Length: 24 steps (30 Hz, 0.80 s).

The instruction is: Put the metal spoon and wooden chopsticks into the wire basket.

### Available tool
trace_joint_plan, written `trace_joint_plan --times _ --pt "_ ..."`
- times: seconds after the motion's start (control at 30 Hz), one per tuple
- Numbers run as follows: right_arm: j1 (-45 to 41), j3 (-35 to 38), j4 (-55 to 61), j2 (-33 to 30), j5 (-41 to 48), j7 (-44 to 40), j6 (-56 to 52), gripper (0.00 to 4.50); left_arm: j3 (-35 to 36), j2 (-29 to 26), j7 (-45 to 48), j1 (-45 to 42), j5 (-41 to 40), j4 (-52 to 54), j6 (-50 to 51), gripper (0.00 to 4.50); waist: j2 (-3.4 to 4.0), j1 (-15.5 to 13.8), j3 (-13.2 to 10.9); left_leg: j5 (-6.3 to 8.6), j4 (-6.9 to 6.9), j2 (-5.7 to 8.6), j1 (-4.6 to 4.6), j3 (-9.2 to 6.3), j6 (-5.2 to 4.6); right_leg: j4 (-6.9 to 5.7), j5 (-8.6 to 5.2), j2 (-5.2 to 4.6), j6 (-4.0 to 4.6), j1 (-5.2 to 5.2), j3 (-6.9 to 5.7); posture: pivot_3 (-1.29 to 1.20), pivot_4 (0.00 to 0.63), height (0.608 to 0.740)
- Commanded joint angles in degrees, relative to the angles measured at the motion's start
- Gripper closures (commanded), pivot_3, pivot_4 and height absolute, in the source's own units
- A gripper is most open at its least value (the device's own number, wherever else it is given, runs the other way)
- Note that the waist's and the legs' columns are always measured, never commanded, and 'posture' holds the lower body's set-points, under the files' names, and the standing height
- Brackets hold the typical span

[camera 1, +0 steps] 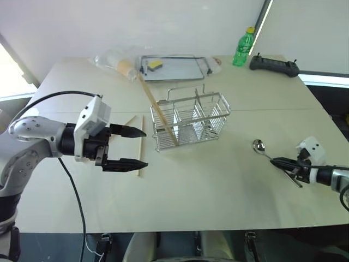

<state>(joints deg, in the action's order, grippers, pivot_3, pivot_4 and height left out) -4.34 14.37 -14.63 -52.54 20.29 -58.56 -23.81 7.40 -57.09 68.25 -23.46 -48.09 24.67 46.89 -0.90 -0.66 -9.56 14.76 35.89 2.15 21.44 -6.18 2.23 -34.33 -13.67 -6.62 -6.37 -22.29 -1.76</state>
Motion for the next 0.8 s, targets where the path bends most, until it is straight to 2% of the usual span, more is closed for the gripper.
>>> trace_joint_plan --times 0.03,0.17,0.27,0.37,0.43,0.5,0.6,0.73,0.8 --pt "1.6 1.8 2.5 1.0 0.7 1.4 -0.6 4.44 -0.2 0.3 0.0 -1.3 0.5 -0.5 -1.3 0.00 0.00 0.0 0.0 0.00 0.00 0.00 0.00 0.00 0.00 0.00 0.00 0.00 0.00 0.00 0.00 0.00 0.150 0.709" --pt "2.5 6.7 10.3 1.5 4.6 4.0 -3.1 4.44 0.4 2.2 -1.9 -2.6 0.6 -1.4 -1.6 0.00 0.03 0.0 0.0 0.00 0.00 0.00 0.02 -0.02 0.00 -0.02 0.00 0.00 0.00 -0.02 0.00 0.00 0.150 0.709" --pt "-0.1 12.4 19.8 2.9 12.9 6.1 -8.8 4.44 0.8 3.8 -4.1 -3.9 0.5 -1.8 -1.5 0.00 0.23 0.2 -0.1 0.00 0.01 0.00 0.02 0.01 0.00 -0.02 0.01 -0.01 -0.01 -0.04 0.03 0.00 0.150 0.709" --pt "-7.7 16.9 27.0 4.5 23.4 11.6 -15.4 4.44 1.3 5.2 -6.0 -4.7 0.7 -2.8 -1.8 0.00 0.28 0.8 -0.2 0.00 0.01 -0.02 0.00 0.05 0.00 -0.04 0.03 0.00 -0.01 -0.05 0.06 0.00 0.150 0.709" --pt "-15.4 17.7 30.3 6.5 29.7 18.2 -19.0 4.44 2.1 6.6 -7.9 -5.4 0.6 -4.0 -1.9 0.00 0.27 1.2 -0.2 0.00 0.02 -0.02 -0.02 0.02 0.00 -0.06 0.04 0.01 0.01 -0.05 0.04 0.00 0.150 0.709" --pt "-22.4 15.9 32.6 9.3 32.8 24.7 -21.2 4.44 2.8 7.9 -9.7 -5.9 0.3 -4.7 -1.9 0.00 0.19 1.2 -0.1 0.00 0.00 -0.06 -0.01 -0.10 0.00 -0.08 0.04 0.09 0.02 -0.04 0.00 0.00 0.150 0.709" --pt "-29.7 9.7 34.7 15.2 31.1 31.8 -20.4 4.44 3.4 8.9 -11.2 -6.3 -0.1 -5.3 -1.9 0.00 0.03 1.3 -0.1 0.00 -0.03 -0.06 0.04 -0.15 0.00 -0.05 0.05 0.13 0.03 -0.08 -0.03 0.00 0.150 0.709" --pt "-34.7 1.0 34.3 24.8 26.2 37.0 -16.8 4.44 3.3 9.5 -12.0 -5.9 0.8 -5.6 -3.0 0.00 0.06 1.4 -0.1 0.00 -0.06 -0.02 0.10 -0.08 0.00 -0.04 0.07 0.07 0.01 -0.18 0.03 0.00 0.150 0.709" --pt "-35.5 -1.8 33.4 27.3 23.6 37.6 -14.9 4.44 3.3 9.8 -12.2 -5.9 0.8 -5.6 -3.2 0.00 0.05 1.2 -0.1 -0.01 -0.12 0.00 0.12 -0.07 0.00 -0.04 0.15 0.07 -0.14 -0.26 0.06 0.00 0.150 0.709"
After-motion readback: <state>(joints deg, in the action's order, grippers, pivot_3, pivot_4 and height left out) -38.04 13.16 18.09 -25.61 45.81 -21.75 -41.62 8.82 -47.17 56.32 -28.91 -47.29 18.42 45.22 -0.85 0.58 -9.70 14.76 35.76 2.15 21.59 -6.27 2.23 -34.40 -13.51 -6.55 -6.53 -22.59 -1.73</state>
